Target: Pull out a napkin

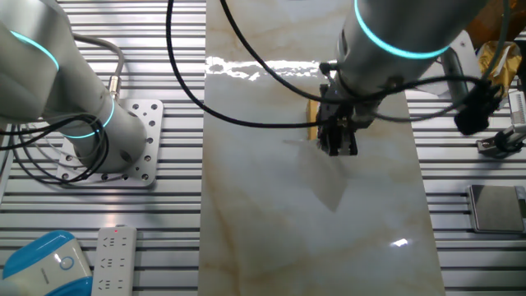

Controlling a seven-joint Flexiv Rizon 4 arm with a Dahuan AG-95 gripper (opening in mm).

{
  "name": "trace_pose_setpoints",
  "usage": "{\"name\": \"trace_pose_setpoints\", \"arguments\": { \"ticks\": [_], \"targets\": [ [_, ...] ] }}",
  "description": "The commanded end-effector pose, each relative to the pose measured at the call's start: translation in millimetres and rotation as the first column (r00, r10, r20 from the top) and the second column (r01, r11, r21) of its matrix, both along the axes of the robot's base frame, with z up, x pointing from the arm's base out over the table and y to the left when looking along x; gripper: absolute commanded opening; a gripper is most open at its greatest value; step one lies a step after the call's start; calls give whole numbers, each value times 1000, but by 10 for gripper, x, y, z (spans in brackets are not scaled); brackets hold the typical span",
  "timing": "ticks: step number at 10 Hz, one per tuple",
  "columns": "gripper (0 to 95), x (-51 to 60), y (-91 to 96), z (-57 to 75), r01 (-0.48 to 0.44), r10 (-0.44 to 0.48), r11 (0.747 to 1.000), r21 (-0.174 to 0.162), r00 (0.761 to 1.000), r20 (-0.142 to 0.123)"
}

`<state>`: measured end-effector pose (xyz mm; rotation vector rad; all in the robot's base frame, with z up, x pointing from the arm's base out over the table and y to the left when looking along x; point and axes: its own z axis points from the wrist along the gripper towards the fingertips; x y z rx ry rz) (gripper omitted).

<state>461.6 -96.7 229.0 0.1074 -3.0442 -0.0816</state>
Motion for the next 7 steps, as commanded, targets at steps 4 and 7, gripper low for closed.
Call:
{"name": "trace_pose_setpoints", "arguments": {
  "ticks": [4,7],
  "targets": [
    [950,19,15,1,-33,33,999,8,999,-18],
    [950,20,19,8,-35,35,999,21,999,-23]
  ]
}}
